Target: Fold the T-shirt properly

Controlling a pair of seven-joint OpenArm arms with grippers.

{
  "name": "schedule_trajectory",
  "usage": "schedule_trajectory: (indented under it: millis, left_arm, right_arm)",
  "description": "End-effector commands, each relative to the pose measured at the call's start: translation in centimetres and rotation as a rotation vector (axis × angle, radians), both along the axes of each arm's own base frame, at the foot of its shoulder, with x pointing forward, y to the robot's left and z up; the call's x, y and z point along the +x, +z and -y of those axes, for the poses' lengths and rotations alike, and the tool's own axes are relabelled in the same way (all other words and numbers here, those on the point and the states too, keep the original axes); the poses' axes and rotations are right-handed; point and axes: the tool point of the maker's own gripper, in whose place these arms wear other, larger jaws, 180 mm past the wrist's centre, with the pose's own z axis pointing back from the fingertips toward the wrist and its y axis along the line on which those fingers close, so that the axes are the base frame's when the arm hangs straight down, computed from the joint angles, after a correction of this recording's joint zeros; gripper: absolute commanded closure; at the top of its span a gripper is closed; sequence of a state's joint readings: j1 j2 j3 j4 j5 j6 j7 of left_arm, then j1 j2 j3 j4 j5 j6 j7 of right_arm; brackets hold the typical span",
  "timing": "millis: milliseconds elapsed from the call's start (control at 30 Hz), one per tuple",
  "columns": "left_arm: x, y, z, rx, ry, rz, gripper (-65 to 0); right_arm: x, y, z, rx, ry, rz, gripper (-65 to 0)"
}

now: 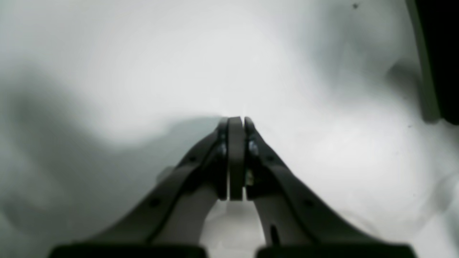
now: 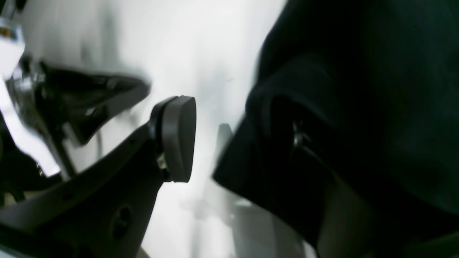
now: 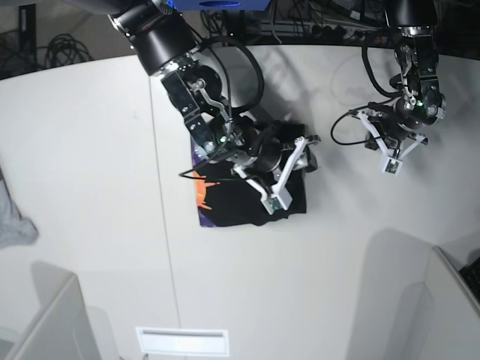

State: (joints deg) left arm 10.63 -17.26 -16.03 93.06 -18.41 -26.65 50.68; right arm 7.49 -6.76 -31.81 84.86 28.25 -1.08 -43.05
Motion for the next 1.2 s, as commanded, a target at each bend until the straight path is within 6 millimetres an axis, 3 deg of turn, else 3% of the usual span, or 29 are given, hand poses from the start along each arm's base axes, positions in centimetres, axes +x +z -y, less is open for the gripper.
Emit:
schedule_trajectory:
  millis: [0,200,300,467,600,733,767,900,1067,1167]
  left_arm:
    - [0.8,1.1,-0.3,0.007,-0.008,0.038,0.0]
    - [0.9,1.1,-0.3,0.010,-0.008,0.041,0.0]
    - [1.0,1.1,-0.4,0.010,-0.008,0.041,0.0]
    - [1.2,1.3,-0.4,0.010,-0.008,0.046,0.0]
    - [1.1,1.2,-0.3,0.010,-0.008,0.044,0.0]
    - [1.1,1.6,0.0,0.002,-0.014,0.057,0.0]
    - [1.3,1.9,0.2,0.002,-0.019,0.067,0.0]
    - [1.7,3.1,1.9,-0.036,-0.077,0.107,0.0]
    - [2.8,5.5,4.9,-0.295,-0.044,0.201,0.0]
    - [3.3,7.0,5.7,-0.434,0.011,0.255,0.0]
  right_arm:
    - [0.4,2.0,-1.7,0.044,0.029,0.048,-30.8]
    - [-1.8,3.9,-5.3,0.036,0.183,0.127,-30.6]
    - [-2.6,6.6,-6.4,0.071,0.230,0.200,-30.6]
    - [-0.4,7.1,-4.6,0.073,0.143,0.199,-30.6]
    - [0.7,7.4,-2.1,0.080,0.038,0.215,-30.6]
    - [3.3,6.9,3.0,0.080,-0.146,0.255,-29.1]
    - [4.0,6.5,4.5,0.069,-0.186,0.257,-25.5]
    - [4.8,4.4,9.9,0.026,-0.316,0.236,0.0]
    - [4.4,1.7,16.7,-0.019,-0.498,0.201,0.0]
    - [3.8,0.4,19.3,-0.061,-0.540,0.179,0.0]
